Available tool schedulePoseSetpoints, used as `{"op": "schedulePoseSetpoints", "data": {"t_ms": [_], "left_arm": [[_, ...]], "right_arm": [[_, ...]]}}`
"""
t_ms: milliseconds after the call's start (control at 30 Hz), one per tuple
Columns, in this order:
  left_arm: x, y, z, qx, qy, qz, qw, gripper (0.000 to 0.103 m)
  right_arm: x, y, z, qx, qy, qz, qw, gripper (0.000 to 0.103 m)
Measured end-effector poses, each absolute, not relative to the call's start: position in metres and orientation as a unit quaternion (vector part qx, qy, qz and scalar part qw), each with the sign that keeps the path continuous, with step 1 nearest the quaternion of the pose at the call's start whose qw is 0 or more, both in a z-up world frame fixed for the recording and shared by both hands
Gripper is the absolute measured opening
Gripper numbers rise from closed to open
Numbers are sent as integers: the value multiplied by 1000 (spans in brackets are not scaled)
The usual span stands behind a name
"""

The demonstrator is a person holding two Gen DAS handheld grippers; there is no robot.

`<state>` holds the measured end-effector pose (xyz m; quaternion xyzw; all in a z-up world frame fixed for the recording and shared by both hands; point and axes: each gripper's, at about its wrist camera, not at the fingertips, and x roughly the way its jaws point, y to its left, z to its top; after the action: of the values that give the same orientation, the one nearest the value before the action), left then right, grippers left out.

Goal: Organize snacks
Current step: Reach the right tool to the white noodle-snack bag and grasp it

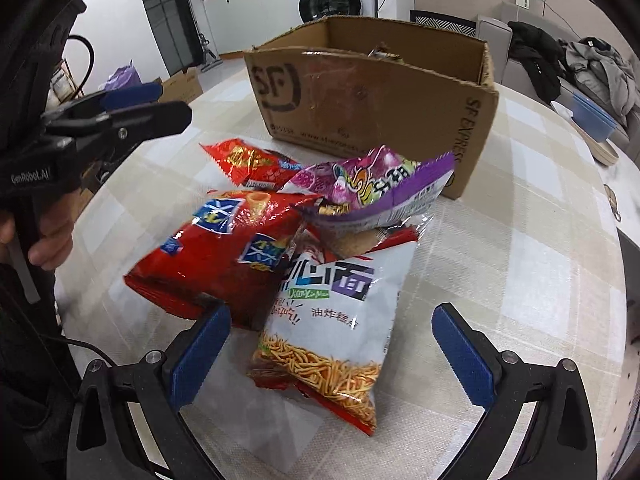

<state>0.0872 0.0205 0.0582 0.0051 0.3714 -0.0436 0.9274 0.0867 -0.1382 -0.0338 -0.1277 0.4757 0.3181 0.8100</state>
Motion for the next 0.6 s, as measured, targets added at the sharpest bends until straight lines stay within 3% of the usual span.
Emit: {"op": "schedulePoseSetpoints", "data": {"t_ms": [600], "left_arm": [[101,15,40,11,392,-38,919,102]], "right_arm": [[106,-170,-37,-116,484,291,817,102]]}}
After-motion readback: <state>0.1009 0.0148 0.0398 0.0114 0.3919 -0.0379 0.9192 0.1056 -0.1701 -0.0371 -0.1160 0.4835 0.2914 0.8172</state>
